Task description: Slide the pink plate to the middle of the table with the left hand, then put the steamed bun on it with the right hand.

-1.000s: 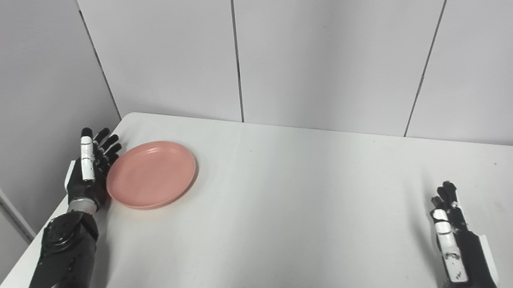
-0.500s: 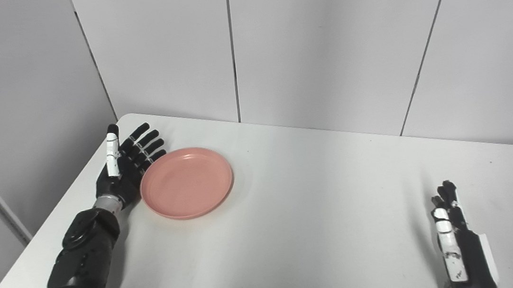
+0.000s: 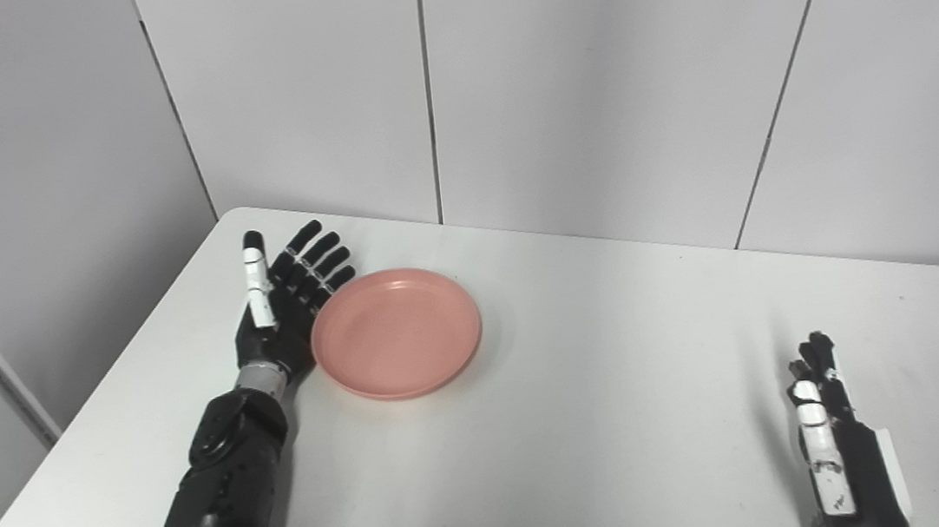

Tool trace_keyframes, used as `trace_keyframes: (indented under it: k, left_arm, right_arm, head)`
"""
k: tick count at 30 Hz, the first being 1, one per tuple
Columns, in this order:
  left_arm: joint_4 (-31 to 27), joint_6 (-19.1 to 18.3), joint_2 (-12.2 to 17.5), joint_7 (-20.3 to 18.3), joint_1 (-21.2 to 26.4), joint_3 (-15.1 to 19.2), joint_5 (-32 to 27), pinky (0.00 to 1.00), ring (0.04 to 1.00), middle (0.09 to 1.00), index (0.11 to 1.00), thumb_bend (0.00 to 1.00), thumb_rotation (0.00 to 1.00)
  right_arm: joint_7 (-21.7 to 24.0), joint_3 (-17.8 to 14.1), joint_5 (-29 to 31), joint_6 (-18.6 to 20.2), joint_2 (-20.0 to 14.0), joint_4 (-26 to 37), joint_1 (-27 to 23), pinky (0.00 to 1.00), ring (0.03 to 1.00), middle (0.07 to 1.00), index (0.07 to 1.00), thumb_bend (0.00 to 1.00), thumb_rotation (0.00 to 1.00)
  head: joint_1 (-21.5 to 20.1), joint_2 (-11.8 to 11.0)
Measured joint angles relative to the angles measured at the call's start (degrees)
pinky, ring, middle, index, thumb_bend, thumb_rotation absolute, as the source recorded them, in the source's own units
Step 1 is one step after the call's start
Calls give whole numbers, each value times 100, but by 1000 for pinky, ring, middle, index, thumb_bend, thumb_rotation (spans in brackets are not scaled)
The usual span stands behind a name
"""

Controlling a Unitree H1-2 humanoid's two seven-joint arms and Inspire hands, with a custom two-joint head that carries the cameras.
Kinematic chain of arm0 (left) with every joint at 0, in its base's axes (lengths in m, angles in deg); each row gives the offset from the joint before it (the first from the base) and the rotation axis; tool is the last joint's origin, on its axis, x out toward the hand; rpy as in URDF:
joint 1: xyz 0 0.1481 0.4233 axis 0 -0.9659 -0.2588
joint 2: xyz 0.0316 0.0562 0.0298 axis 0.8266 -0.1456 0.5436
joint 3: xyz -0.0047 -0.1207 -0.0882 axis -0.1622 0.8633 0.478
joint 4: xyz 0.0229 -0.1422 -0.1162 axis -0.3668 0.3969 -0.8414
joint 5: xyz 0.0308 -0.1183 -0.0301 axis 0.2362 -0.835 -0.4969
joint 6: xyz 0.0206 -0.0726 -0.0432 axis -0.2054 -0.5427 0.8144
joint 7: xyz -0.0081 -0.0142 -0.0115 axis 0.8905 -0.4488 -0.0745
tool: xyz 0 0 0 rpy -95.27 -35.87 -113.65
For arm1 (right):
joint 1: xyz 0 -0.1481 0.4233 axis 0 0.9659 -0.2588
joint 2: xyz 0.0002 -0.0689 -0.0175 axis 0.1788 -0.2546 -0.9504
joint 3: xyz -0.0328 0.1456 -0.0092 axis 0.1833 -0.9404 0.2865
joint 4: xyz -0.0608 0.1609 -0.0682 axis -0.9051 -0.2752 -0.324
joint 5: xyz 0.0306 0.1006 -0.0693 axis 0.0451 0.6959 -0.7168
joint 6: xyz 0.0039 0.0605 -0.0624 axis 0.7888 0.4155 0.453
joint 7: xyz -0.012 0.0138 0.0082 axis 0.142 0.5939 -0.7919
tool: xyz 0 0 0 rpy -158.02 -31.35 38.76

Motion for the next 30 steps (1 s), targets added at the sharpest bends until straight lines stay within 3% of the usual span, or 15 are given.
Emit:
trace_keyframes:
  k: [13, 15, 21, 22, 24, 30]
  left_arm:
    - [-845, -337, -585, 208, -370, -695, 487, 937, 901, 877, 864, 723, 974]
    - [-940, -372, -637, 211, -439, -785, 554, 943, 905, 885, 874, 713, 979]
    - [-1468, -415, -795, 219, -849, -948, 658, 941, 912, 895, 882, 685, 969]
    - [-1514, -418, -796, 194, -897, -965, 650, 941, 913, 895, 881, 682, 963]
    - [-1623, -436, -795, 149, -968, -999, 639, 940, 913, 893, 878, 680, 957]
    - [-1899, -437, -812, 115, -1208, -1197, 764, 960, 929, 905, 879, 667, 921]
  right_arm:
    - [-58, 5, -90, 5, 44, 35, -1, 1000, 980, 990, 1000, 251, 810]
    - [-66, 7, -119, 5, 48, 31, -1, 1000, 966, 975, 998, 283, 756]
    - [-179, 41, -347, -42, 79, -199, -37, 974, 923, 948, 983, 463, 734]
    - [-182, 47, -360, -115, 78, -242, -73, 965, 918, 945, 981, 479, 738]
    - [-201, 65, -421, -260, 80, -329, -138, 944, 912, 938, 973, 506, 745]
    - [-284, 139, -604, -324, 191, -380, -201, 934, 913, 935, 969, 576, 746]
  head:
    - [-316, 140]
    - [-588, 237]
    - [-1246, 395]
    - [-1248, 396]
    - [-1694, 500]
    - [-2232, 597]
